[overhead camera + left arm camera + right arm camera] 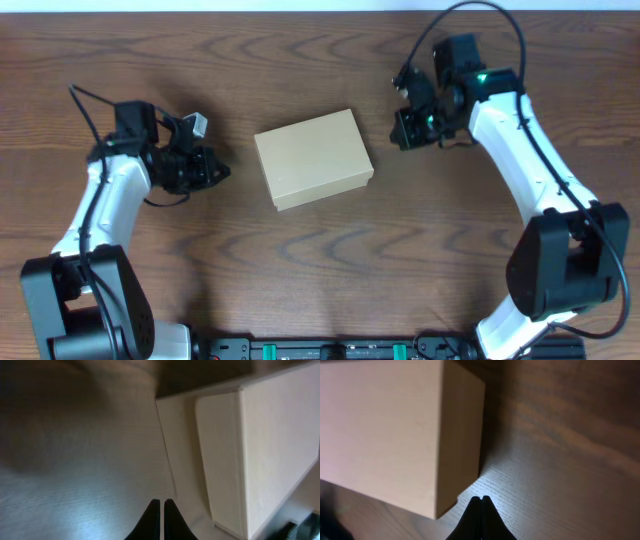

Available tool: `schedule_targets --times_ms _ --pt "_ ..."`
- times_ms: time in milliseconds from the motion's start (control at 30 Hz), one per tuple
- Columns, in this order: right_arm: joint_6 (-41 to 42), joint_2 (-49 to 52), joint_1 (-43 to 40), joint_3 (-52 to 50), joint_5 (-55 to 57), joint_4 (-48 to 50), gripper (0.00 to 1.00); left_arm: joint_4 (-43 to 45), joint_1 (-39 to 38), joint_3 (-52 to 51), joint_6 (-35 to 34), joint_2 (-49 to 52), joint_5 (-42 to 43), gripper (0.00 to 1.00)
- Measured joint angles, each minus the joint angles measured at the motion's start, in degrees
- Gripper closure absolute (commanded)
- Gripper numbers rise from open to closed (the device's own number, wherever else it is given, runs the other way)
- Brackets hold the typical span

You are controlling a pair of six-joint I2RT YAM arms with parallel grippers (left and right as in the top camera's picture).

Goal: Pack container
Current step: 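Press the closed lid down with both grippers, then pull them apart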

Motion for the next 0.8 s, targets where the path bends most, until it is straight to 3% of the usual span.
schedule_targets --times_ms 333,533,800 --pt "2.3 0.0 0.4 -8.3 -2.6 6.8 0.99 18.0 -4.0 -2.3 -13.1 1.3 0.9 0.94" --pt "4.1 0.0 3.9 -9.9 -3.2 11.8 0.98 20.5 -8.2 -2.3 -17.2 5.6 0.8 0.94" --pt "5.5 0.0 6.6 -10.1 -3.1 9.8 0.98 26.9 -8.3 -2.3 -20.6 6.3 0.7 0.94"
